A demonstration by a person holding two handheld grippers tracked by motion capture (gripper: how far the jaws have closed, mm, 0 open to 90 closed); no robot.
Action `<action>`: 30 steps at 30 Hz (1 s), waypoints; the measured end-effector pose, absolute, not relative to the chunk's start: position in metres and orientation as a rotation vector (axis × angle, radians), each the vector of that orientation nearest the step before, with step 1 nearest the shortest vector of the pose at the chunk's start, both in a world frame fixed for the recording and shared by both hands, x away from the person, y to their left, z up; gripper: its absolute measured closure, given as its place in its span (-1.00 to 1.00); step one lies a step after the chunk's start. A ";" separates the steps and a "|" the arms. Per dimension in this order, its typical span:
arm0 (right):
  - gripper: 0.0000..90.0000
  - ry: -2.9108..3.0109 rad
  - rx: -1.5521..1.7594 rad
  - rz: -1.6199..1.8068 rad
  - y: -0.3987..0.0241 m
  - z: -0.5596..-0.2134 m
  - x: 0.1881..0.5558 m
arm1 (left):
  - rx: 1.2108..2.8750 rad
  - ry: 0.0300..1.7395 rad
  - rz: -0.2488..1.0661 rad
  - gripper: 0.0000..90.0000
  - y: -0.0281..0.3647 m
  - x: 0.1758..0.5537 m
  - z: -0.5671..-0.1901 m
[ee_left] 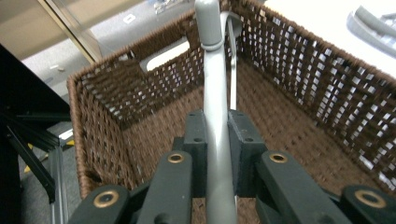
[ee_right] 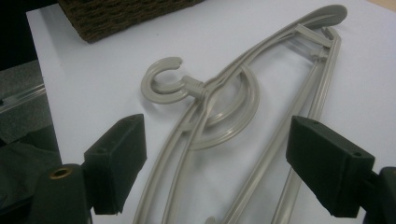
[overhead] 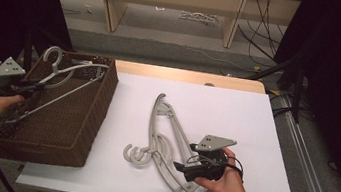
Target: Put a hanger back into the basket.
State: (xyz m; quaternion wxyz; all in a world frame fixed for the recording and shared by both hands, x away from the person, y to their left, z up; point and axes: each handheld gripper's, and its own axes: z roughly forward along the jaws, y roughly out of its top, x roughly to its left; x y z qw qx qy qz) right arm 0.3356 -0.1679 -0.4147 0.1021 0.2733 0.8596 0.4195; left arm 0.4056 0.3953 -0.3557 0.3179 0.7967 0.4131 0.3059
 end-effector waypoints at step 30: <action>-0.52 2.548 0.803 1.243 -0.167 -0.417 0.336 | 2.151 1.257 0.615 0.75 0.421 0.412 -0.415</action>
